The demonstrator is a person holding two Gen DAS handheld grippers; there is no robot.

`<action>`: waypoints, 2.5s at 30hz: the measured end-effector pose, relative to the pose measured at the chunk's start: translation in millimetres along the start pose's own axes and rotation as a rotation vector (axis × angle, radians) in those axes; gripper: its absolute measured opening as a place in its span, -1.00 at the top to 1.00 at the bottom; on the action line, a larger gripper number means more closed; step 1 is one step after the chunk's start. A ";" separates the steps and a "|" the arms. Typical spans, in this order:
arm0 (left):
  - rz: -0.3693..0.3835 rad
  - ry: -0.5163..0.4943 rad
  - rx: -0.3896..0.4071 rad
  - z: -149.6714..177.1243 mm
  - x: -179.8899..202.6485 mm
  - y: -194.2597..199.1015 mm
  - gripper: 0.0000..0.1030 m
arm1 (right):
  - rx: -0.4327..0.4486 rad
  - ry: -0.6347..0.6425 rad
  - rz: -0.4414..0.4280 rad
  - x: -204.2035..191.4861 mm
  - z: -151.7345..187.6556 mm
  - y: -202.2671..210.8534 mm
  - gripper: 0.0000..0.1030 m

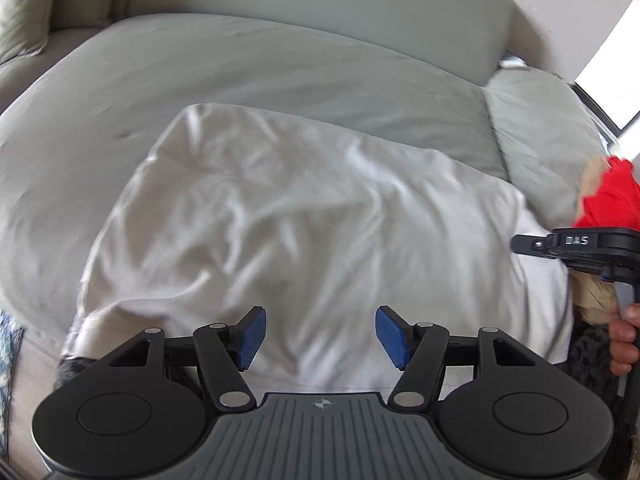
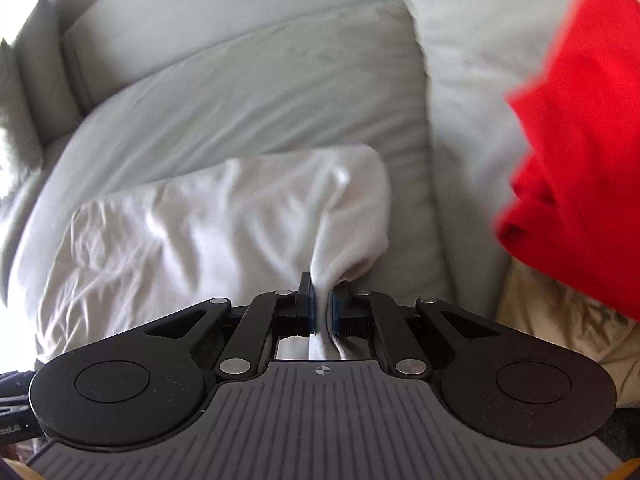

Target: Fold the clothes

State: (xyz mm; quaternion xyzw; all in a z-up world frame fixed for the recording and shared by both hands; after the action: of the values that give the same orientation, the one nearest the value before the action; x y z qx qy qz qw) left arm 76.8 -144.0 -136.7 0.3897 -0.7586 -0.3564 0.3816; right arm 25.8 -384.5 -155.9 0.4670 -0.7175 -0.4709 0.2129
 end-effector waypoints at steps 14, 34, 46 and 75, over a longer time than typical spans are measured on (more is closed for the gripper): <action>-0.220 0.218 0.199 -15.7 -97.2 85.1 -0.23 | -0.176 0.150 -0.339 -227.8 -23.2 -18.3 0.36; -0.061 0.375 0.120 -22.4 -68.5 41.0 -0.37 | -0.239 -0.195 -0.669 -54.7 27.0 -10.8 -0.15; 0.034 0.421 0.080 -23.0 -129.8 34.3 -0.36 | -0.058 0.525 -0.736 -181.6 83.5 32.3 -0.19; -0.111 -0.011 0.231 -33.7 -88.9 63.2 -0.49 | -0.023 0.005 -0.451 -44.2 21.0 11.5 -0.33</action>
State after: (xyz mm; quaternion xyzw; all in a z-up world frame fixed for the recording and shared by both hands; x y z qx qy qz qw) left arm 121.5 -47.4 -95.1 0.4705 -0.7739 -0.2895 0.3098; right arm 25.7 -334.5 -149.7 0.6144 -0.5891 -0.5134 0.1092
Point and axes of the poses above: each gripper's, at about its wrist camera, not at the fingertips, and y roughly against the way its jaws point, x to its right, z to its underside, the point moved 1 cm from there along -y, roughly the way its jaws point, and after that the axes turned 6 degrees about z, right-handed, at the moved point
